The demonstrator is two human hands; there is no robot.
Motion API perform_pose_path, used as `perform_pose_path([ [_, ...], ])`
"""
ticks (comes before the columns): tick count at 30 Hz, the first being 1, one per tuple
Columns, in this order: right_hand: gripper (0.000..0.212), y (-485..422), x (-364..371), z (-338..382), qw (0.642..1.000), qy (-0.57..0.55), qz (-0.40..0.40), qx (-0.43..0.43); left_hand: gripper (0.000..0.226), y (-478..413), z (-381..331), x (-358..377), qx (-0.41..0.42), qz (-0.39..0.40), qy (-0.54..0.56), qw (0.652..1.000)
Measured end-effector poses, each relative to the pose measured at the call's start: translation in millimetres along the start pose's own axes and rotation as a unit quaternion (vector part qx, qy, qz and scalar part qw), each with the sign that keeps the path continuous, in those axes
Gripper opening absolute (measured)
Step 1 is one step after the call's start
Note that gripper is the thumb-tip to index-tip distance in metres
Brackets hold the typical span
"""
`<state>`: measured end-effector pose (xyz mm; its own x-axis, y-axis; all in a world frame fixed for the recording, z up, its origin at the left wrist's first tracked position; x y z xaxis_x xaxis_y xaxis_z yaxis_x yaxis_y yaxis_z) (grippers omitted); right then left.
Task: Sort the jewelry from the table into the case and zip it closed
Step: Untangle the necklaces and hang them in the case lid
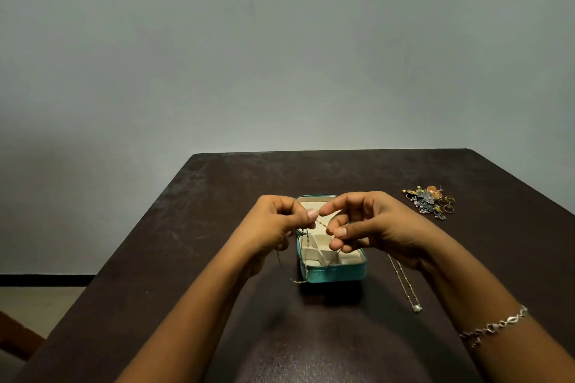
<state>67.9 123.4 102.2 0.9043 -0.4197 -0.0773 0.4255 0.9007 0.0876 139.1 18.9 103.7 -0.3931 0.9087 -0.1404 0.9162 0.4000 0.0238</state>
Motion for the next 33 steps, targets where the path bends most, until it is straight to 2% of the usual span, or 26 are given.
perform_pose_path([
  [6, 0.013, 2.6, -7.4, -2.5, 0.996, 0.076, -0.045, -0.004, 0.028, -0.4, -1.0, -14.4, -0.004, -0.047, 0.036, 0.998],
  [17, 0.004, 9.3, -4.8, 11.2, 0.982, 0.120, -0.101, -0.105, 0.028, 2.5, -2.3, -3.2, -0.006, -0.035, 0.036, 0.999],
  [22, 0.017, 10.5, -10.1, 11.0, 0.975, 0.122, -0.130, -0.134, 0.031, 3.3, -0.2, 4.9, -0.016, -0.012, 0.026, 0.999],
  [28, 0.021, 9.7, -6.1, 11.7, 0.976, 0.110, -0.124, -0.144, 0.033, 4.9, 1.2, 14.6, -0.019, 0.010, 0.015, 1.000],
  [33, 0.025, 9.8, -12.0, 6.3, 0.976, 0.118, -0.135, -0.122, 0.032, 3.4, -2.7, -0.1, -0.001, -0.040, 0.024, 0.999],
])
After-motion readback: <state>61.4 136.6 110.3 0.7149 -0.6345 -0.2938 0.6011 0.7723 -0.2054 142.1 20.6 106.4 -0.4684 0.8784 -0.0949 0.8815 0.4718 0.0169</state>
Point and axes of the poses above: each hand's wrist, its own y-axis away from the middle knuckle, its own x-axis out of the palm, z = x × y, the point moved 8 cm from there along -y, towards the middle knuckle, and after that the axes turned 3 degrees about y, right-handed, at the moved point
